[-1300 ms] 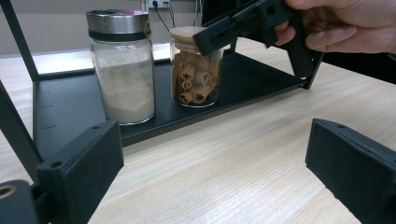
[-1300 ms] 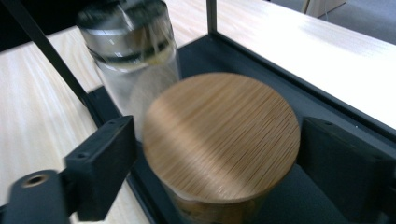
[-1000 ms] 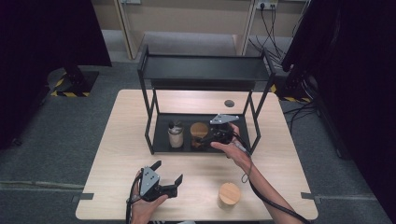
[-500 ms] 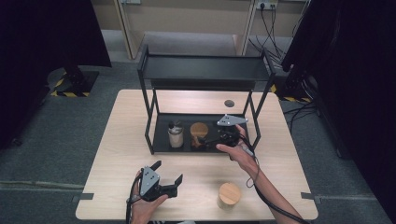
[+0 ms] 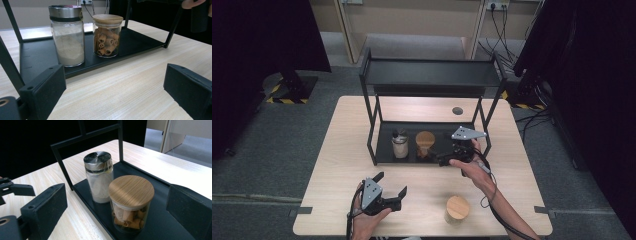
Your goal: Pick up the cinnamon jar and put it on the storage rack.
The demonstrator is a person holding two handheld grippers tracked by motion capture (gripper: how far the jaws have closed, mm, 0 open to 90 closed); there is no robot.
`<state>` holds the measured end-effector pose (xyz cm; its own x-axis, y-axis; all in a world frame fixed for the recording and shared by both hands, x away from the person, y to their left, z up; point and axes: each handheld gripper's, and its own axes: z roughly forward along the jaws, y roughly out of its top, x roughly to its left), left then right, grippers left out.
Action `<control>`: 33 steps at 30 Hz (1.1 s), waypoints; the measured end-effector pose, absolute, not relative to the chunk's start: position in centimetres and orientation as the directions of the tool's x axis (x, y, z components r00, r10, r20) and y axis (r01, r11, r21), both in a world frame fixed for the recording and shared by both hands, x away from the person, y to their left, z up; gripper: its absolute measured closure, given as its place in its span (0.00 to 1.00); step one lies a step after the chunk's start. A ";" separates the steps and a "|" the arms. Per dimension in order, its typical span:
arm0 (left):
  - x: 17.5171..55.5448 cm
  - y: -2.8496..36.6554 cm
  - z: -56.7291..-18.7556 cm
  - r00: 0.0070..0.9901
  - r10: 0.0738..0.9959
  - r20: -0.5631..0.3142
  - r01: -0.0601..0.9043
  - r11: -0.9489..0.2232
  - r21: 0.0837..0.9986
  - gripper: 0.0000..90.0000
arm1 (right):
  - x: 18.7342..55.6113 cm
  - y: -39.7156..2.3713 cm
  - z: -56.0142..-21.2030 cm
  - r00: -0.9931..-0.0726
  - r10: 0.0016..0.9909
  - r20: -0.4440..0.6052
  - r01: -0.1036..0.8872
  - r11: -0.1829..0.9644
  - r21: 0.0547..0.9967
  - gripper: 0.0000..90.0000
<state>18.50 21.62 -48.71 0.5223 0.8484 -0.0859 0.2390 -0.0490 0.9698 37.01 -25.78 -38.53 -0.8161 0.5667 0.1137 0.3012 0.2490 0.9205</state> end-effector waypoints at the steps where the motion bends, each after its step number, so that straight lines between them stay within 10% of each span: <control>1: 18.5 21.6 -48.7 0.522 0.849 -0.085 0.239 -0.049 0.970 0.04 | 36.9 -25.9 -38.6 -0.817 0.566 0.114 0.299 0.246 0.922 0.04; 33: 18.6 21.6 -48.8 0.520 0.850 -0.086 0.240 -0.048 0.969 0.04 | 32.1 -30.4 -40.4 -0.810 0.572 0.132 0.275 0.171 0.946 0.04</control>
